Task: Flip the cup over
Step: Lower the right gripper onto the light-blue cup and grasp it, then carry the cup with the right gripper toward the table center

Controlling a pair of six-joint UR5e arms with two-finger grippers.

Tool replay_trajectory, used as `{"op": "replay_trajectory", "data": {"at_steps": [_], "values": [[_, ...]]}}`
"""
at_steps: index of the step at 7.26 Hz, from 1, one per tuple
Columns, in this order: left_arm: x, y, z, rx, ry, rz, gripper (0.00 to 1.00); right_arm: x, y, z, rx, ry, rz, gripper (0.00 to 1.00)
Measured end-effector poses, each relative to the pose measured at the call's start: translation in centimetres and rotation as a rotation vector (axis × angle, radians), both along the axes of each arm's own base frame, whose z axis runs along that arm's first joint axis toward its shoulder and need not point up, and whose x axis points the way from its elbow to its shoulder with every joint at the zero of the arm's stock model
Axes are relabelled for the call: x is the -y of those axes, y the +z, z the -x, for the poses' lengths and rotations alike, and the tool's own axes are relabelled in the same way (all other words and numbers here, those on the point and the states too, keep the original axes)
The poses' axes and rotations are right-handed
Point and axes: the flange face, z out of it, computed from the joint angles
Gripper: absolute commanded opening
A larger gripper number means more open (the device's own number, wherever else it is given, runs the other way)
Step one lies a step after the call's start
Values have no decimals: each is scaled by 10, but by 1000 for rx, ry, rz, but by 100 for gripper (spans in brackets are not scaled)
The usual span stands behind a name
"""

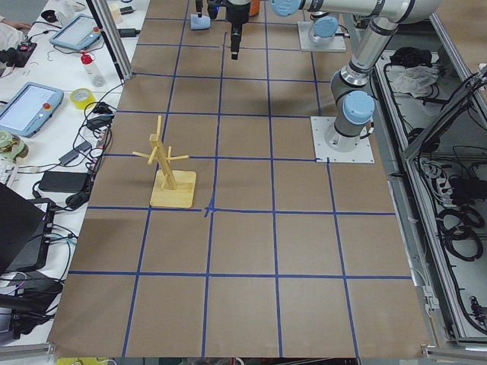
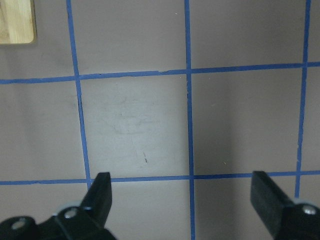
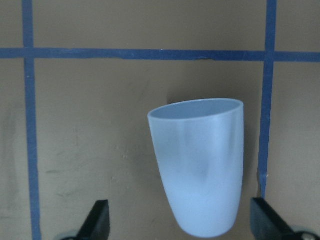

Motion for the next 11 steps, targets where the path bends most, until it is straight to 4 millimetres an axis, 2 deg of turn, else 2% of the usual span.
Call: {"op": "replay_trajectory", "data": {"at_steps": [2, 3, 4, 6, 8, 9, 10, 11], "values": [[11, 6, -1, 1, -3, -14, 100, 7, -30, 11, -4, 67, -3, 99], [15, 5, -1, -2, -6, -12, 100, 10, -43, 16, -4, 86, -6, 93], [20, 4, -1, -5, -9, -3, 100, 11, -51, 18, -4, 93, -8, 82], [20, 3, 0, -5, -12, 13, 100, 12, -59, 20, -2, 96, -15, 70], [20, 1, 1, -6, -11, 12, 100, 13, -51, 15, 11, 106, -1, 70], [19, 0, 1, -7, -12, 10, 100, 12, -35, 0, 24, 136, 21, 70], [18, -1, 1, -7, -12, 8, 100, 7, -15, -33, 29, 200, 43, 70], [17, -2, 1, -7, -11, 7, 100, -2, 0, -83, 28, 300, 56, 71]]}}
